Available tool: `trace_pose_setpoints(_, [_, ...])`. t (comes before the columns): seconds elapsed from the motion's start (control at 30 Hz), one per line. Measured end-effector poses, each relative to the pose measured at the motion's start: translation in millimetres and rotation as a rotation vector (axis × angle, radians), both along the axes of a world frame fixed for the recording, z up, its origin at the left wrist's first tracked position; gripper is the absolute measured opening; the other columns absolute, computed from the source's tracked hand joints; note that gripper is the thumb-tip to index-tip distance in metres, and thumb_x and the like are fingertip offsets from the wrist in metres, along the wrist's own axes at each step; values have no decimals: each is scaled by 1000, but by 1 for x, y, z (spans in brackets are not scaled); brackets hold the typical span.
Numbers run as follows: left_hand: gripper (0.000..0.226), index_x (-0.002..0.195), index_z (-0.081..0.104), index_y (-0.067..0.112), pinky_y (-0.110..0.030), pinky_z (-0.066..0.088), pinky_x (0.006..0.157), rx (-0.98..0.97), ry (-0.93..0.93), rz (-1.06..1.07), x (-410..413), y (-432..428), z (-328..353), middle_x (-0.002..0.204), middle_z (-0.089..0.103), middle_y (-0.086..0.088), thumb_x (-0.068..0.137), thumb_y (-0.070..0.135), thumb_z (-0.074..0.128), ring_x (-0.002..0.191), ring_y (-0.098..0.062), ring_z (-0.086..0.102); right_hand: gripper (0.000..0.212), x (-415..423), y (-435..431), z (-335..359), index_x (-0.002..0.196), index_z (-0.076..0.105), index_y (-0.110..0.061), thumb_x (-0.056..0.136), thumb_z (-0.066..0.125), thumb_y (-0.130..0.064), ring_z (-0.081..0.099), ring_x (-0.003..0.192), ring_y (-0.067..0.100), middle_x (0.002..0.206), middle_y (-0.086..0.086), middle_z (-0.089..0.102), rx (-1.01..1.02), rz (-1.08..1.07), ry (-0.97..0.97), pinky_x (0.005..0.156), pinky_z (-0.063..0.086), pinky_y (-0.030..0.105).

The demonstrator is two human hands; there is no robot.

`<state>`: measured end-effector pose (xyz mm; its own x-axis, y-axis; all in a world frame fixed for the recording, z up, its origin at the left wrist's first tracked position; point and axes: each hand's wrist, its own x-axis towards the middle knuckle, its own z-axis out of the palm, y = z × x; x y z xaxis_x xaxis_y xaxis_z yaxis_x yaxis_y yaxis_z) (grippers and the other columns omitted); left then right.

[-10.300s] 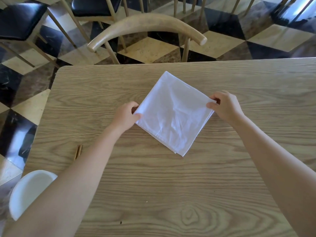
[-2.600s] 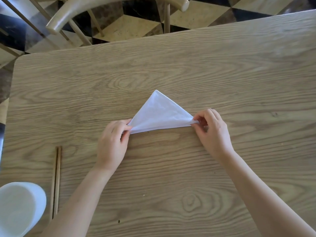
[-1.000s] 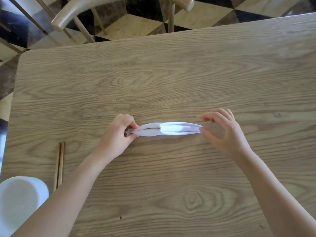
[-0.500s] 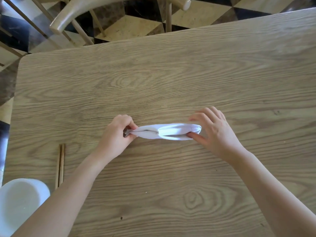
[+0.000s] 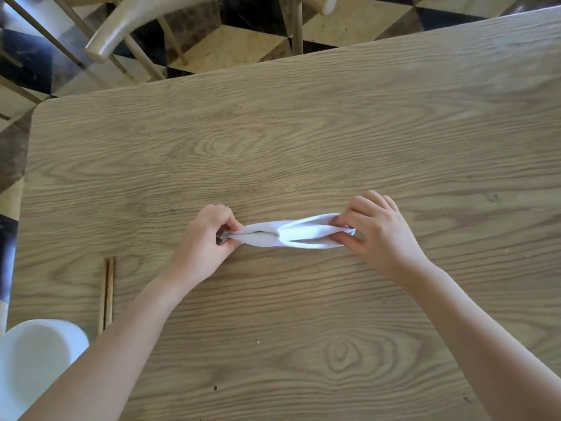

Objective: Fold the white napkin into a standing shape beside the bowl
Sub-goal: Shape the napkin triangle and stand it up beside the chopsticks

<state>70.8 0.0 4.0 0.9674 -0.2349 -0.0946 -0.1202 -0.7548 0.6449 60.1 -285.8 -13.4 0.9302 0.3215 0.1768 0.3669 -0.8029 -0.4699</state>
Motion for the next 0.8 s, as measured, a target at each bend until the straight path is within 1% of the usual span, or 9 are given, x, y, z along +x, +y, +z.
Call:
trace_pose_setpoints(0.17, [28,71,56,15,-7,37,65,-15,6,16,0,0,-1,72,51,13,69,-5,75,73,0,48,6,-3,-16,-5,81,70,-17,79,68,-22,45,76,17,72,-4,57,55,-43,19,76,32,23])
trace_pose_setpoints(0.3, [29,72,56,20,-8,37,64,-14,16,28,1,1,-1,72,52,13,70,-1,75,73,-4,50,9,-4,-19,-2,82,65,-14,77,73,-16,50,79,23,76,-3,59,75,-66,93,77,45,39])
trace_pose_setpoints(0.37, [28,76,58,22,-15,40,66,-2,2,15,1,0,-1,74,53,13,71,-1,74,73,-9,50,21,-5,-26,1,92,62,-15,77,72,-27,48,86,23,88,-2,59,104,-97,156,82,45,43])
trace_pose_setpoints(0.47, [24,88,68,18,-13,37,68,35,-35,-27,0,-1,-2,75,51,11,72,0,72,74,-10,45,65,-3,-17,11,124,50,-23,69,65,-54,42,105,18,115,-5,54,60,32,264,93,32,32])
trace_pose_setpoints(0.5, [24,89,69,17,-12,36,68,45,-41,-30,0,-1,-2,76,50,12,73,-1,72,75,-10,44,67,1,-9,13,125,51,-23,68,68,-54,41,107,18,117,-6,54,15,92,260,92,29,30])
trace_pose_setpoints(0.57, [20,84,70,16,-15,35,67,40,-30,-22,1,0,-1,78,50,13,74,0,73,76,-14,47,41,8,11,13,103,63,-12,70,76,-34,49,98,26,103,0,61,-9,147,181,85,35,33])
trace_pose_setpoints(0.63, [14,78,68,20,-16,36,66,-5,29,-19,2,2,2,80,55,11,76,8,73,75,-14,50,19,14,17,13,74,60,-4,74,75,-15,51,80,26,78,3,59,72,136,167,73,42,35])
trace_pose_setpoints(0.73, [9,79,67,30,-12,40,65,-163,225,35,3,5,8,78,67,11,81,22,69,72,-4,56,31,20,6,15,59,49,-22,80,70,-15,44,60,2,56,-8,47,278,5,404,57,34,17])
trace_pose_setpoints(0.8, [5,85,71,26,-13,46,61,-366,423,103,3,7,12,76,72,7,83,23,67,67,-4,63,22,23,2,19,64,55,-23,83,65,-19,46,44,1,51,-9,55,389,-74,593,46,33,11])
